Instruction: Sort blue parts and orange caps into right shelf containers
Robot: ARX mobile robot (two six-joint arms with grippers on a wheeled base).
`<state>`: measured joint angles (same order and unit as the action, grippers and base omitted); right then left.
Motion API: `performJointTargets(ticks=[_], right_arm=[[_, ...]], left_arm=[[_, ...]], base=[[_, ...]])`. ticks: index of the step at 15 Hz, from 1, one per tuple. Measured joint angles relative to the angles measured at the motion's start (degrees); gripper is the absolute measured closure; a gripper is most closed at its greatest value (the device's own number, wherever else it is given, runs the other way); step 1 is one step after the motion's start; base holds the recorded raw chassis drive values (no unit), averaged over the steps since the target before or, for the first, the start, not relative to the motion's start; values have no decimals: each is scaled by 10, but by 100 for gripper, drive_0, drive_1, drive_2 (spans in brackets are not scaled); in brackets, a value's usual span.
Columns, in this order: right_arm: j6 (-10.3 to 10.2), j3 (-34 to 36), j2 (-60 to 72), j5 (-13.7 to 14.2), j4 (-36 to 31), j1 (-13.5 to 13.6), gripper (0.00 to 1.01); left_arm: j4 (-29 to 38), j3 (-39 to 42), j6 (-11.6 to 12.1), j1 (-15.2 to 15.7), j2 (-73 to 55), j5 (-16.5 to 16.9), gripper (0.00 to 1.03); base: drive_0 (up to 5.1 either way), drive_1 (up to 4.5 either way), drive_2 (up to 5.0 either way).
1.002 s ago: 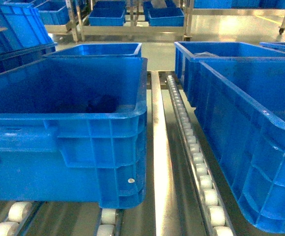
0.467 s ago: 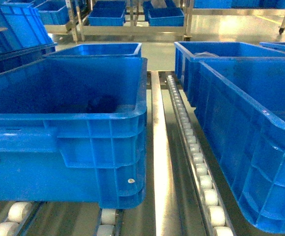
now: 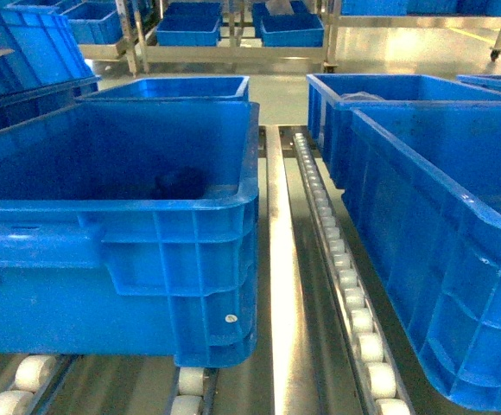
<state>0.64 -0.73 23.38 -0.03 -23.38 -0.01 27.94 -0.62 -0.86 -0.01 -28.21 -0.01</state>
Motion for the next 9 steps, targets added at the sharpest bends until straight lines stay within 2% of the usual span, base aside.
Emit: performJointTargets(ticks=[5,9], right_arm=[[0,0,-85,0,84,0,100],[0,0,-129,0,128,0,100]], left_arm=[[-99,0,0,0,101,0,101],[-152,0,0,0,155,0,101]], base=[[0,0,0],[0,0,0]])
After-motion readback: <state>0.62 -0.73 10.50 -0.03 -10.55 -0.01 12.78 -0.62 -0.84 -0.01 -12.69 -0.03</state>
